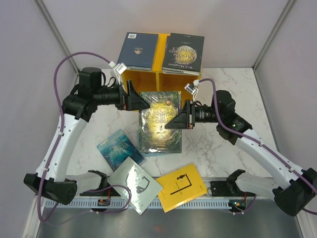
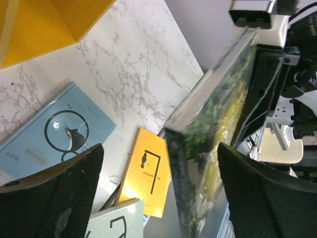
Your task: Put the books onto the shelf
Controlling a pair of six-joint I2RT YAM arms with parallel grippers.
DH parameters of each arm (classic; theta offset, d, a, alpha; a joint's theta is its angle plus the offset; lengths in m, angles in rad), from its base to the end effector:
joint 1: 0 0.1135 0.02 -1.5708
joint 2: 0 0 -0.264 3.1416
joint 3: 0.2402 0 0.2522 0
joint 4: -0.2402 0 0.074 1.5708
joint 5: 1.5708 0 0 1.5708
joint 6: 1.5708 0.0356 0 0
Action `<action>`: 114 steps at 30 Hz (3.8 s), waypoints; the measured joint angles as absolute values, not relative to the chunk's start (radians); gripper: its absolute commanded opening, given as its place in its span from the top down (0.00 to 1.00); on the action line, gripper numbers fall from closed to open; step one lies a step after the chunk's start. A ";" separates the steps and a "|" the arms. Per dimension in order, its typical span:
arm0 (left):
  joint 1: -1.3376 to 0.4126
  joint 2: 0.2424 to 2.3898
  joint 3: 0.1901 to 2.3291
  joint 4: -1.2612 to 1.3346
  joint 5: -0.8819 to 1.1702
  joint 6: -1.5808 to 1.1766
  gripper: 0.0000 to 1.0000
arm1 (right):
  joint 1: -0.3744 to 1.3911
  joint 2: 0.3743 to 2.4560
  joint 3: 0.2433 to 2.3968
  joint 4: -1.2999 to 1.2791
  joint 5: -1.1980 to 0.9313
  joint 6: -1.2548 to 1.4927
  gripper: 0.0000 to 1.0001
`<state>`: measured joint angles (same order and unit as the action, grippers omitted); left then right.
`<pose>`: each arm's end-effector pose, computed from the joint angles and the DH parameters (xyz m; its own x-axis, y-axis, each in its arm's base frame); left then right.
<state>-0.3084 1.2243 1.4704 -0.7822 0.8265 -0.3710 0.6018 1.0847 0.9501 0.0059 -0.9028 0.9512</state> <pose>0.2185 -0.0971 0.4296 -0.7466 -0.0199 -0.6650 0.5767 0.4789 -0.6618 0.1843 0.1604 0.3612 -0.8694 0.0147 -0.4939 -0.4902 0.0997 0.8659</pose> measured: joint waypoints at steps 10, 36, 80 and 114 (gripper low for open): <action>-0.292 1.081 1.332 -0.777 0.820 -0.400 0.02 | 0.602 1.168 1.064 0.019 -0.834 1.009 1.00; -0.130 1.134 1.384 -0.369 1.105 -0.841 0.98 | 0.585 1.325 1.343 0.111 -0.779 1.104 0.02; 0.069 2.049 2.346 -0.748 1.136 -0.871 0.98 | 0.278 1.372 1.454 0.069 -0.883 1.103 0.03; 0.058 2.081 2.540 -0.967 0.551 -0.494 0.11 | 0.278 1.372 1.399 0.067 -0.888 1.103 0.05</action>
